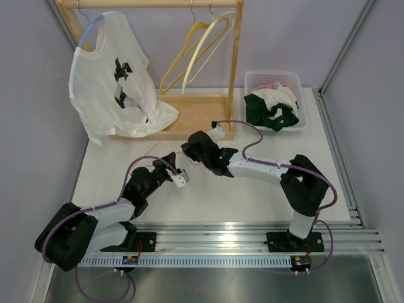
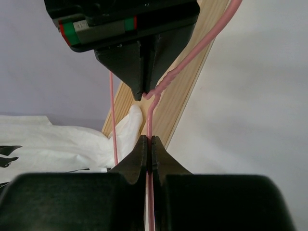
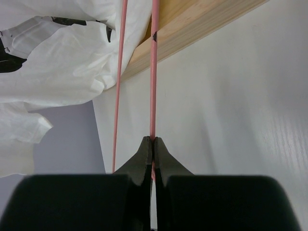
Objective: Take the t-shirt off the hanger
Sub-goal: Pass the hanger from the right arm to the left
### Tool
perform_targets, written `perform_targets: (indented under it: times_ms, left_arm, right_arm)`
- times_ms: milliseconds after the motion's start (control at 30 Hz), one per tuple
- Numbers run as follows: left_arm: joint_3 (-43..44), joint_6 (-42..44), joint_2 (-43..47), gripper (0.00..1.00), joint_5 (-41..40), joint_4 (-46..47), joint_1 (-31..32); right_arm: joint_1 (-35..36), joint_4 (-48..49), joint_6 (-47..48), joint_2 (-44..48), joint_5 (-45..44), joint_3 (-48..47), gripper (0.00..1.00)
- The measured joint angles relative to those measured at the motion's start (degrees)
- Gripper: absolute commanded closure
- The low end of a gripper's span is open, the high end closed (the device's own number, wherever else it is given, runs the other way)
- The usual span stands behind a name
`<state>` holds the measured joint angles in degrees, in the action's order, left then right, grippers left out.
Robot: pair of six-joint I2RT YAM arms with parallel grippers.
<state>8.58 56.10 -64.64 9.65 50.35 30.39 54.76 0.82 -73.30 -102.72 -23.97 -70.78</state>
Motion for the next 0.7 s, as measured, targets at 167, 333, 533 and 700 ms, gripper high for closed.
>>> perform_targets:
  times_ms: [167, 333, 533, 700]
  left_arm:
    - [0.0, 0.39, -0.2, 1.0, 0.02, 1.27, 0.0]
    - [-0.55, 1.2, -1.29, 1.0, 0.04, 3.8, 0.0]
    - [-1.86, 2.01, -1.6, 1.0, 0.09, 5.9, 0.07]
    - [-2.29, 2.34, -1.62, 1.0, 0.09, 6.62, 0.07]
  right_arm:
    - [0.0, -0.02, -0.37, 0.59, -0.24, 0.11, 1.0]
    - [0.0, -0.48, -1.31, 0.76, -0.33, 0.07, 0.95]
    - [0.04, -0.94, -1.66, 0.81, 0.63, 0.07, 0.82]
    - [0.44, -0.81, -1.6, 1.4, 1.25, 0.07, 0.66]
